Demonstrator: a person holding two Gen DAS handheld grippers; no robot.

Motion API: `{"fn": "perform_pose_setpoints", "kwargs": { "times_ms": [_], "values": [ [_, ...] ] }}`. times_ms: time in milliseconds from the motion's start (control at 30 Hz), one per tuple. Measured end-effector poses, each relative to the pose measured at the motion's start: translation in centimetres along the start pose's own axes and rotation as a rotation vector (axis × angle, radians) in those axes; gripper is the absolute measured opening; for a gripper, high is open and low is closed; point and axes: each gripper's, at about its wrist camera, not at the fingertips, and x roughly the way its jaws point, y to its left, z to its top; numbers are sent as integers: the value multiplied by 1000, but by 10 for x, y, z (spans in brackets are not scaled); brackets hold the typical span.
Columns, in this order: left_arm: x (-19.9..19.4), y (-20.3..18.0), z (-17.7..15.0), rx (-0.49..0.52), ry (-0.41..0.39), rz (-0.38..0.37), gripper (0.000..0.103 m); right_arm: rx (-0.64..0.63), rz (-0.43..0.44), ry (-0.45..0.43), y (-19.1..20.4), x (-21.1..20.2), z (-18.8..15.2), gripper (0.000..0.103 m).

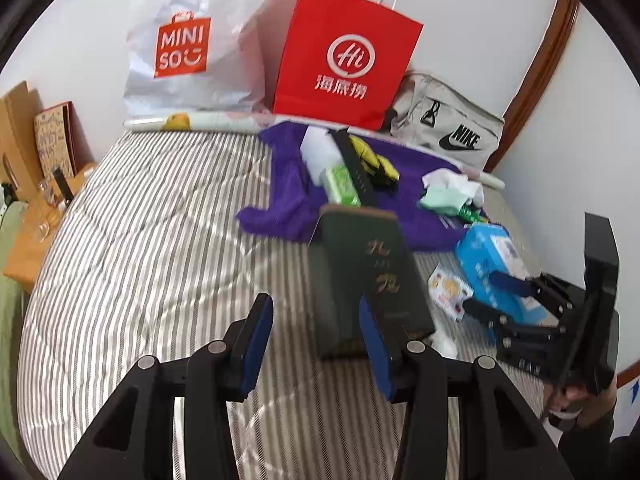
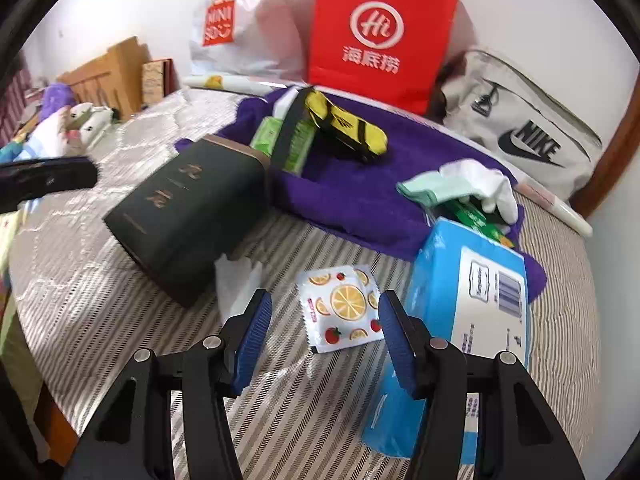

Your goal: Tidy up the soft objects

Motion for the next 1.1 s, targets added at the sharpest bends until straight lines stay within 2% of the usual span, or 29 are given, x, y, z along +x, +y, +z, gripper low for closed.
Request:
{"fn": "perform_pose_setpoints", "kwargs": {
  "times_ms": [267,667,767,800,833,1100],
  "values": [
    [3,14,-13,26,14,-2,43,57,-45,31,3,25,3,55],
    [17,24,-16,0,31,-39,43,-38,-166,69,23,52,8,54],
    [19,23,-18,3,43,-36,43,-40,-160,61,20,50,6,44],
    [20,22,-19,6,45,-36,43,-49,-181,61,21,50,6,26],
    [19,21,-19,10,45,-33,43,-53,-178,74,20,54,5,0],
    [13,17,-20,15,46,-21,43,-30,-74,37,20,41,0,0]
  ]
}}
